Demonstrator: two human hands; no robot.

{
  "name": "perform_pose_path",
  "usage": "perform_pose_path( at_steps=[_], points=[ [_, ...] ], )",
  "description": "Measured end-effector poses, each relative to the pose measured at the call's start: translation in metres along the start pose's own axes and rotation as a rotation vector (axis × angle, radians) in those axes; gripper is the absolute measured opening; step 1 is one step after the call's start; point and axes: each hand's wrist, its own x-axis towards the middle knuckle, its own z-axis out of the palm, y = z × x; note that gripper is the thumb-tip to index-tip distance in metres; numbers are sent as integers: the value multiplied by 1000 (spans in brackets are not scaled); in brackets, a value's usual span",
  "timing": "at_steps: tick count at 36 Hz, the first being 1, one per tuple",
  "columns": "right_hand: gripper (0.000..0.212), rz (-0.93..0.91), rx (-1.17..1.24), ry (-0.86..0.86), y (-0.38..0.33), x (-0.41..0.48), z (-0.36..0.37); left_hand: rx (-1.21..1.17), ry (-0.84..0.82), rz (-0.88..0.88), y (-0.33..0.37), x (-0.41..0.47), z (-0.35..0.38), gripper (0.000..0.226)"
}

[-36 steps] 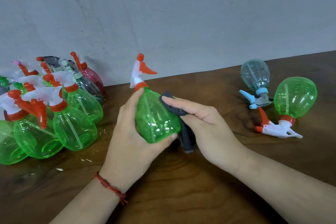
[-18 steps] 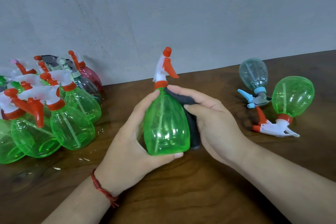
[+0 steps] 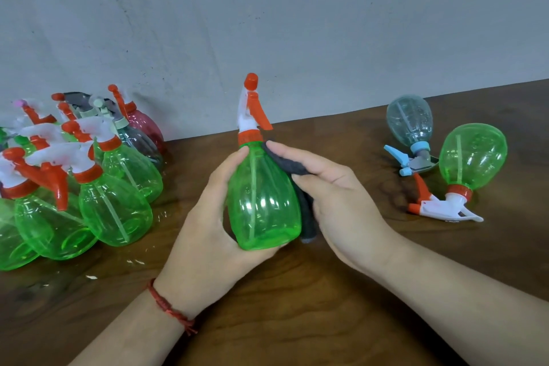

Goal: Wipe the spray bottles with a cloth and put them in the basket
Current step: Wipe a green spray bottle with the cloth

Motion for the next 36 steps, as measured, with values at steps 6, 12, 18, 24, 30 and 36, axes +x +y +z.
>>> perform_pose_path(
  at_steps=[6, 12, 18, 24, 30, 36],
  points=[
    [56, -61, -158, -75, 1, -6, 4, 44, 162, -82, -5, 5, -6, 113],
    [59, -266, -597, -191, 12, -13, 8, 41, 287, -199, -11, 6, -6, 112],
    [54, -275, -550, -143, 13, -9, 4, 49, 198, -174, -3, 5, -1, 111],
    [58, -40, 30, -70, 0, 1, -2, -56, 9, -75, -3, 1, 1, 117],
    [52, 77, 335, -139, -10, 2, -6, -70, -33, -16, 4, -1, -1, 119],
    [57, 34, 118, -101, -1, 0, -1, -39, 103, -73, 1, 1, 2, 114]
  ],
)
